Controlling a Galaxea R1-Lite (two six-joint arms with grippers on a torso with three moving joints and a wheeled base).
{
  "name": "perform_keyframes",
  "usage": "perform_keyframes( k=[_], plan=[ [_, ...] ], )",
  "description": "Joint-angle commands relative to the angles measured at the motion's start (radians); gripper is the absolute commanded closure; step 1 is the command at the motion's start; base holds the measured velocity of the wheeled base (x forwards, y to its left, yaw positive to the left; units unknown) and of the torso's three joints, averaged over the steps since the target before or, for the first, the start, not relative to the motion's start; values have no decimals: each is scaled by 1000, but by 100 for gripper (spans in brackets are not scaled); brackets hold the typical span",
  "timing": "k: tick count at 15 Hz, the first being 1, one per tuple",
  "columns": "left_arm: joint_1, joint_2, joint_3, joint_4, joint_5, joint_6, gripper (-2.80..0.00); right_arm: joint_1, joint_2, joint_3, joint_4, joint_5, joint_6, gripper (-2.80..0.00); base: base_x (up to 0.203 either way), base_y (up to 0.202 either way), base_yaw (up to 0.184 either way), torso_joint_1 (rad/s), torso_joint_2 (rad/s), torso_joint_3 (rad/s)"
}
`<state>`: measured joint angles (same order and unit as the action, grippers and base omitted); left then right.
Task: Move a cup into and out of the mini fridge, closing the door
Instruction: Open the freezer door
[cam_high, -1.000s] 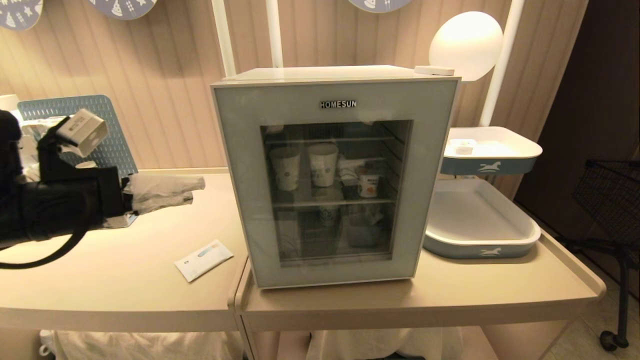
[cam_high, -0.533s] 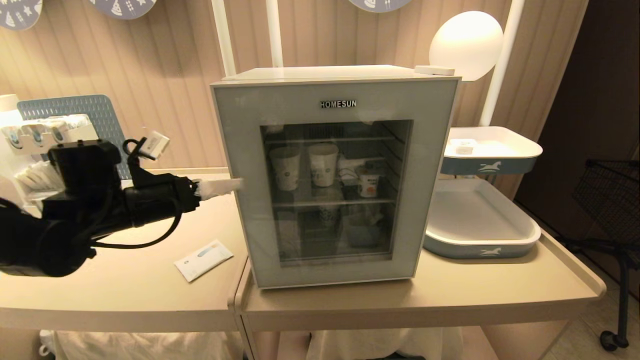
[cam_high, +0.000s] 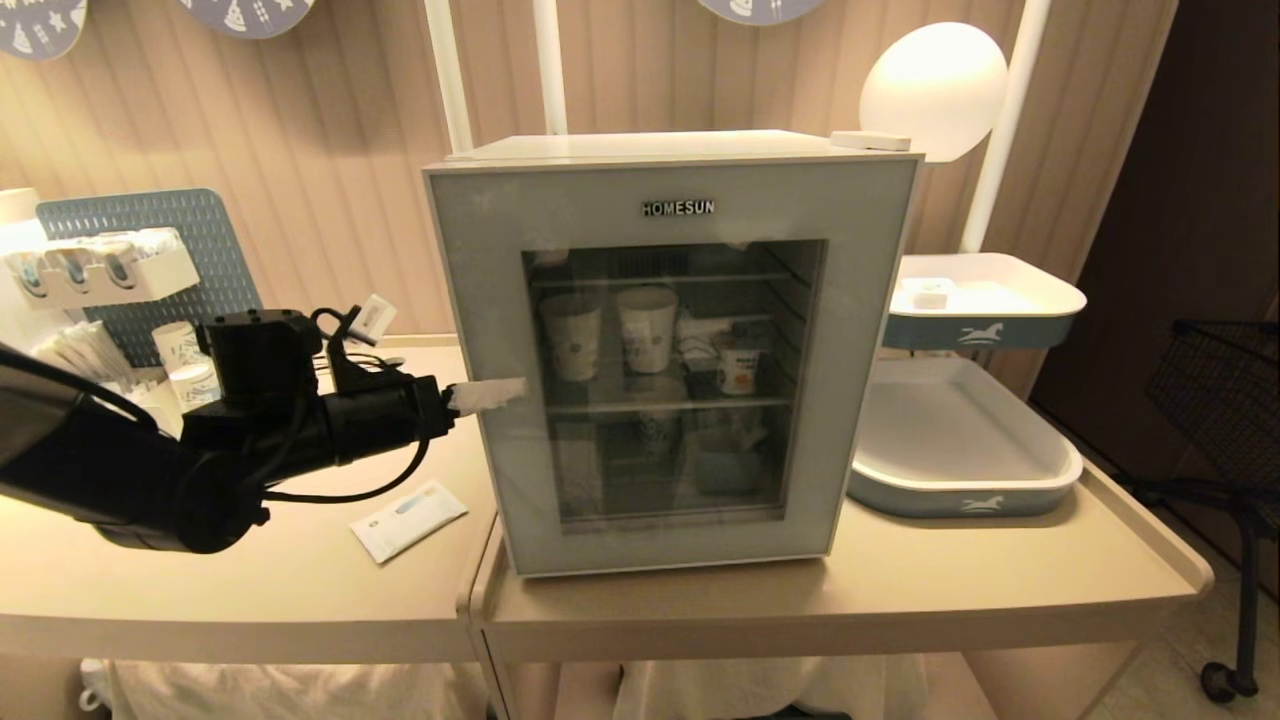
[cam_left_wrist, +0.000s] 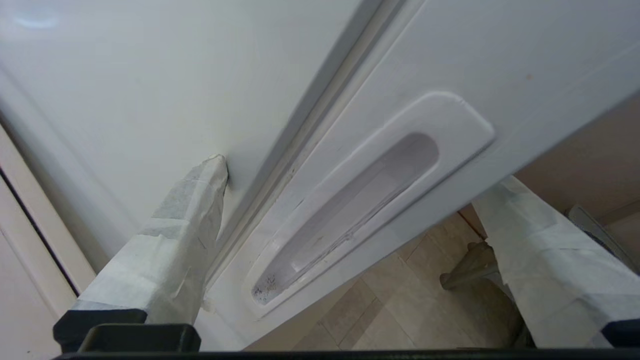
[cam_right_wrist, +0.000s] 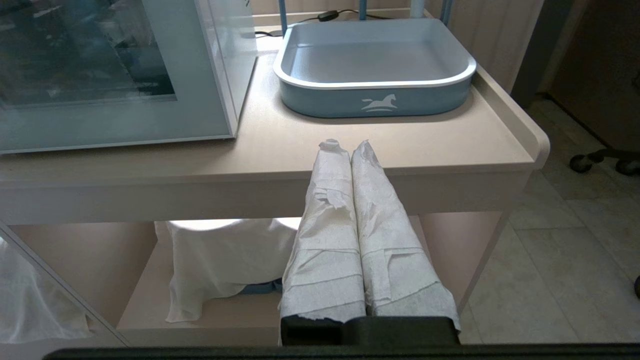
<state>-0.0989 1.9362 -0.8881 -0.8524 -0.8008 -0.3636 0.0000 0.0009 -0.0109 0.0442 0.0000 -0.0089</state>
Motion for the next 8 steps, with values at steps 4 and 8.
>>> perform_keyframes(
  k=[4, 8],
  plan=[
    [-14, -66, 65, 1, -8, -3, -280, 0, 2, 0, 0, 0, 0, 0, 0, 0, 0, 0, 0, 0],
    [-16, -112, 123, -1, -6, 1, -280, 0, 2, 0, 0, 0, 0, 0, 0, 0, 0, 0, 0, 0]
  ],
)
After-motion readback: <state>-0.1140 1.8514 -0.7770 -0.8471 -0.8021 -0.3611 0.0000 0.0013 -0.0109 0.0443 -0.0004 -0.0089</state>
